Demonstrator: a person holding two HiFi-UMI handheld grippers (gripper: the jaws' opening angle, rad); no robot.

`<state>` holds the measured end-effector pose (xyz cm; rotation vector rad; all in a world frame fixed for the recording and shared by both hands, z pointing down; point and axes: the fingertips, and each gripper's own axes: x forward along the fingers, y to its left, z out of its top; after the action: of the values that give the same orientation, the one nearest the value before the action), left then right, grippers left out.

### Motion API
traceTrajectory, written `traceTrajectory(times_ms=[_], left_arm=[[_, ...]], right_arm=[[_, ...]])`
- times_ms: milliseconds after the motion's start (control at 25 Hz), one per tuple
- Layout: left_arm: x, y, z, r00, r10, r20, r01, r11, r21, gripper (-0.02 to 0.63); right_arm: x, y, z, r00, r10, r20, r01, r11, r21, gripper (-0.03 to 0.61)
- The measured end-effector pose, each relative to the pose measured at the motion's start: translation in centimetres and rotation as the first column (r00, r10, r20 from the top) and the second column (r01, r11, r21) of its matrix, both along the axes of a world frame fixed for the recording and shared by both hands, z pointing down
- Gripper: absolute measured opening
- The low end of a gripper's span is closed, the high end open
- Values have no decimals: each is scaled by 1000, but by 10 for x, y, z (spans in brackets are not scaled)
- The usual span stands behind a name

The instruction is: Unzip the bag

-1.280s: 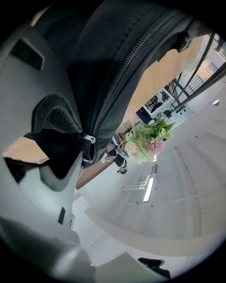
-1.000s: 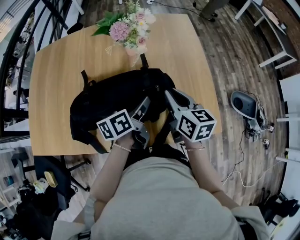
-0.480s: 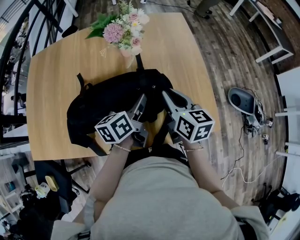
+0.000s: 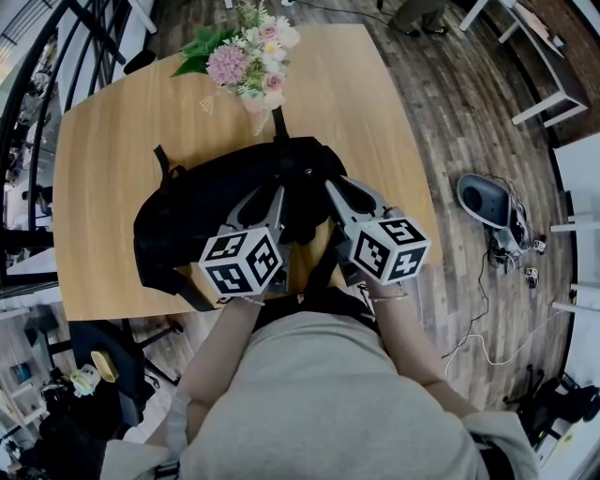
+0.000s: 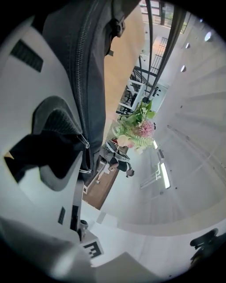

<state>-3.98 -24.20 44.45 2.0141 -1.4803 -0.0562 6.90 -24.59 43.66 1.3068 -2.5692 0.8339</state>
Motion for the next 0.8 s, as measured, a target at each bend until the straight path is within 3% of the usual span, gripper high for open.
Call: traceTrajectory(times_ms=[160,400,640,800], left_arm=[[-3,1,-3,1000,-2,29,2,1000,19,117],[-3,-1,-7,988,18,152,-28,998,64,117],[-5,-5,-7,992,6,130,-18,995,95,117],[-2,-5,-4,960,17,278,-48,993,104,107]], right_arm=[[0,1,4,1000,-6,2,6,1000,-7,78],[0,-1,0,1000,2,5,-2,1000,-2,78],[-1,0,2,1000,-5,5,5,1000,-7,78],[0,1,4,1000,-9,6,9,1000,-8,78]])
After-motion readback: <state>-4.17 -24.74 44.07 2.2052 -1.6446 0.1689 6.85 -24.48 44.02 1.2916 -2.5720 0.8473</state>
